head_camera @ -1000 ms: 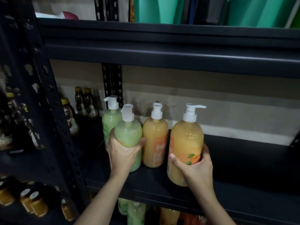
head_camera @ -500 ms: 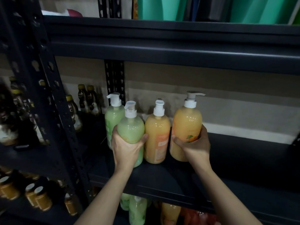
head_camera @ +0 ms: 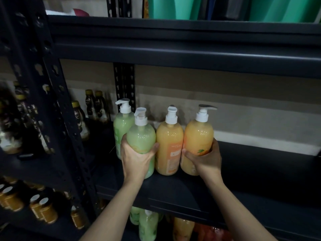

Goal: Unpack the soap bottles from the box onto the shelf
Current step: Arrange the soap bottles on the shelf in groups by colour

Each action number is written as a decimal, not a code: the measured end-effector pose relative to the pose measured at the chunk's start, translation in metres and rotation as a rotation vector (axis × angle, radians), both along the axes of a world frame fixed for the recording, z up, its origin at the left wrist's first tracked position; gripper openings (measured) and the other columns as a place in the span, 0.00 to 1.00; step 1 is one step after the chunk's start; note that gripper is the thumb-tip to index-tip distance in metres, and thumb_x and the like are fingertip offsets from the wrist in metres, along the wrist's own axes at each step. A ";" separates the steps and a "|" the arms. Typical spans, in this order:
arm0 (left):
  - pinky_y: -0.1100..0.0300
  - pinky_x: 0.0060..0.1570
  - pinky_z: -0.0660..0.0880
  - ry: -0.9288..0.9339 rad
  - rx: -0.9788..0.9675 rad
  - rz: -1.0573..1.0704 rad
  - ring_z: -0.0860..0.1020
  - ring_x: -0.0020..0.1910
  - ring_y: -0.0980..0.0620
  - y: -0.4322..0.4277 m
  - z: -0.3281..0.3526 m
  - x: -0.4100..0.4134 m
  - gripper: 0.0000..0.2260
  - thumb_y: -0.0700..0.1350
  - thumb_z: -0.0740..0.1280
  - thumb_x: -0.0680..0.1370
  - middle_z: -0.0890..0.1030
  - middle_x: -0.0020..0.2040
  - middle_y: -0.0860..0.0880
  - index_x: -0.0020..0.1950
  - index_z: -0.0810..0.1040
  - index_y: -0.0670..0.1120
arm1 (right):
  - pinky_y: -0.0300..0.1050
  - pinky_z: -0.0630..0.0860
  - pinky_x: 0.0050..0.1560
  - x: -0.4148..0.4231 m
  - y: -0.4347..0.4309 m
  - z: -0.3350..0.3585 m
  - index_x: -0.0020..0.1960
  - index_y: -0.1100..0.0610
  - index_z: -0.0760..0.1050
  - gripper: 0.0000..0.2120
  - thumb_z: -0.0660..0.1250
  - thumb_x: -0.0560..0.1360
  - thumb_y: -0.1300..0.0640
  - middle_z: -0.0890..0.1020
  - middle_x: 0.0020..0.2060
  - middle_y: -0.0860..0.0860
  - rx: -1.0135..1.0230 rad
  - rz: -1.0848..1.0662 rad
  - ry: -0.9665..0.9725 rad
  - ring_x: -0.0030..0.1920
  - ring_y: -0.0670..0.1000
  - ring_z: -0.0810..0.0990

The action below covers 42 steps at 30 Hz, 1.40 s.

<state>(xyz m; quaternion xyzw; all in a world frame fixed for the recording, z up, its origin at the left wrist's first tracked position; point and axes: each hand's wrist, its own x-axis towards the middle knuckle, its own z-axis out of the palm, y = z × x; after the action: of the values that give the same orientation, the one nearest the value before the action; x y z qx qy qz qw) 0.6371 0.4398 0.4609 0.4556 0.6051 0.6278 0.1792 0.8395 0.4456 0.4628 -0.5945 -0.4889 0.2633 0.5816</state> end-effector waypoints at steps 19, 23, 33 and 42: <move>0.44 0.67 0.69 0.060 -0.006 0.082 0.69 0.66 0.42 0.004 -0.005 0.005 0.48 0.62 0.80 0.57 0.65 0.63 0.46 0.71 0.64 0.46 | 0.52 0.77 0.62 -0.006 -0.003 -0.020 0.71 0.47 0.64 0.49 0.85 0.56 0.50 0.76 0.62 0.46 0.045 0.011 0.071 0.61 0.47 0.77; 0.43 0.66 0.70 0.054 -0.006 0.072 0.69 0.65 0.42 0.003 -0.003 0.006 0.50 0.64 0.79 0.57 0.65 0.63 0.45 0.71 0.64 0.45 | 0.51 0.77 0.61 -0.004 -0.003 -0.022 0.71 0.46 0.64 0.48 0.85 0.56 0.49 0.76 0.62 0.46 0.032 0.033 0.066 0.60 0.46 0.78; 0.41 0.68 0.67 0.070 -0.024 0.061 0.65 0.69 0.42 0.003 -0.003 0.003 0.52 0.63 0.80 0.58 0.64 0.66 0.45 0.74 0.60 0.47 | 0.54 0.78 0.62 0.000 -0.008 -0.016 0.69 0.43 0.66 0.49 0.84 0.52 0.43 0.78 0.61 0.44 0.019 0.072 0.027 0.60 0.45 0.79; 0.49 0.64 0.63 0.391 0.391 0.295 0.69 0.60 0.37 -0.037 0.007 0.030 0.31 0.53 0.72 0.73 0.69 0.63 0.35 0.67 0.65 0.37 | 0.45 0.67 0.69 0.029 -0.054 0.012 0.79 0.48 0.55 0.50 0.79 0.65 0.42 0.64 0.75 0.50 0.002 -0.006 -0.177 0.73 0.50 0.64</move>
<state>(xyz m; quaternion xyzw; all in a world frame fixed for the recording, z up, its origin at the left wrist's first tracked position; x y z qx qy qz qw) 0.6676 0.4032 0.4682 0.5010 0.5556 0.6517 -0.1245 0.8684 0.3913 0.4744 -0.6163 -0.5369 0.2073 0.5376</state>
